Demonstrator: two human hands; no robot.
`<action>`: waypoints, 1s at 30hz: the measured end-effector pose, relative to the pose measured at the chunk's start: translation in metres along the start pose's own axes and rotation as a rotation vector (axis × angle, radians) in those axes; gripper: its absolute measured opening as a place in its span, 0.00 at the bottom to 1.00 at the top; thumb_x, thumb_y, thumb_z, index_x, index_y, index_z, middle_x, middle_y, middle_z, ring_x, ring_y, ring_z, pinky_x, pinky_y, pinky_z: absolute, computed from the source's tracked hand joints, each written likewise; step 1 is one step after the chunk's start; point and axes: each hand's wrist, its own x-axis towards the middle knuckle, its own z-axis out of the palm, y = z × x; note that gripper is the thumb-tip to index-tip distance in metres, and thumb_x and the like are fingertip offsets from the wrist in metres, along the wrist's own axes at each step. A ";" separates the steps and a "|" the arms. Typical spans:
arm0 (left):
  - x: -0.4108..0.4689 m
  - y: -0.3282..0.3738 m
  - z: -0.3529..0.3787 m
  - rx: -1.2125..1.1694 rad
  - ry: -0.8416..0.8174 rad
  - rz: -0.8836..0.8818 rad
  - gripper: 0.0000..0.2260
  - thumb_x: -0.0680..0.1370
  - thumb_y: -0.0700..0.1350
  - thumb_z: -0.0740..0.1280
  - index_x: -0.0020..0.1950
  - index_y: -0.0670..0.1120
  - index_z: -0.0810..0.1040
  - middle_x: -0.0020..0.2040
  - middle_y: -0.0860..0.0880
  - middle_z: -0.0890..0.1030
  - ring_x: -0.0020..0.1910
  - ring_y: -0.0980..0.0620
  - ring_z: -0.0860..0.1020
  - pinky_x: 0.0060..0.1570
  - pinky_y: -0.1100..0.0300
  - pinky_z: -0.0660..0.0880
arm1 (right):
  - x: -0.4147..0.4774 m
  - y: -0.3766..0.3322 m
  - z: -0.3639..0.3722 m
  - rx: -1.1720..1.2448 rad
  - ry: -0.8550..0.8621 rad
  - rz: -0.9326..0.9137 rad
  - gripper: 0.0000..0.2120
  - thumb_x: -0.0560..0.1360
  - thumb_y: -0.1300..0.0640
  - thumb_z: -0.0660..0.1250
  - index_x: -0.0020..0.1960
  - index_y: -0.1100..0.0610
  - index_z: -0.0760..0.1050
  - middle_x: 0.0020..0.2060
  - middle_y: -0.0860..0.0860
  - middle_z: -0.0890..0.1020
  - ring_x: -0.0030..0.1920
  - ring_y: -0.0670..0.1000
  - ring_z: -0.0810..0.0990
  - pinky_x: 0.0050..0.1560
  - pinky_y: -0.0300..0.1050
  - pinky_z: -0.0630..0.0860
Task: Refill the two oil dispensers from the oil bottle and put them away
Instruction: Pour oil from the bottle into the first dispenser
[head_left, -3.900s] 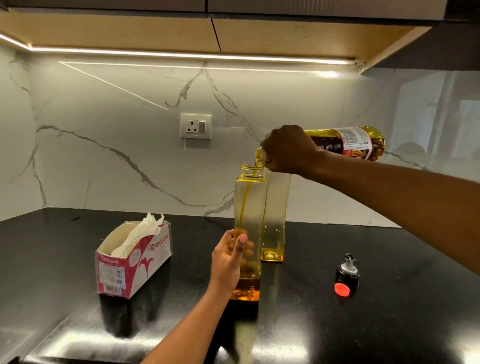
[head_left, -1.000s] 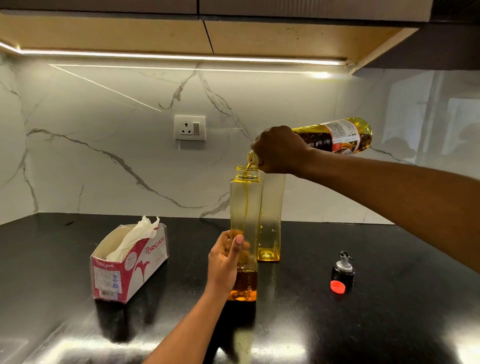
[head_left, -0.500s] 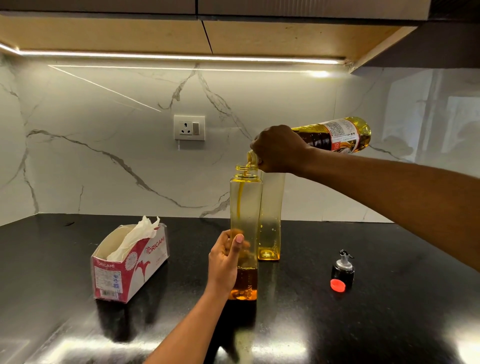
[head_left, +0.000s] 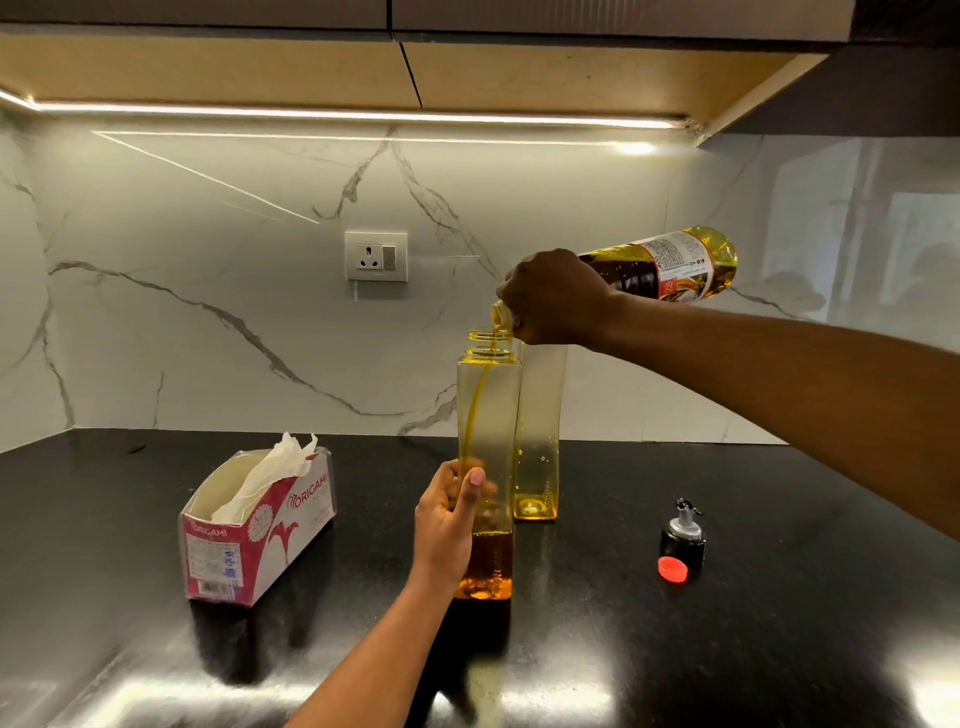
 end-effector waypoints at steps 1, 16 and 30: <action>0.000 0.000 0.000 -0.001 -0.002 -0.001 0.37 0.61 0.77 0.65 0.53 0.46 0.76 0.41 0.47 0.83 0.41 0.48 0.84 0.41 0.58 0.80 | 0.000 0.000 0.000 -0.001 0.002 -0.001 0.12 0.74 0.52 0.61 0.45 0.57 0.79 0.41 0.53 0.83 0.43 0.55 0.82 0.37 0.42 0.66; 0.001 -0.002 0.000 0.015 -0.011 -0.011 0.36 0.61 0.77 0.65 0.52 0.48 0.77 0.40 0.48 0.83 0.42 0.47 0.83 0.44 0.54 0.80 | -0.001 0.000 -0.002 -0.005 -0.004 -0.017 0.12 0.75 0.52 0.61 0.44 0.58 0.79 0.41 0.54 0.83 0.43 0.55 0.82 0.37 0.41 0.66; 0.001 -0.002 0.000 0.058 -0.014 -0.003 0.35 0.63 0.77 0.63 0.52 0.48 0.77 0.41 0.48 0.84 0.43 0.48 0.84 0.50 0.46 0.79 | -0.001 0.000 -0.003 -0.008 -0.016 -0.014 0.13 0.75 0.51 0.60 0.46 0.58 0.79 0.41 0.54 0.83 0.43 0.56 0.82 0.37 0.42 0.67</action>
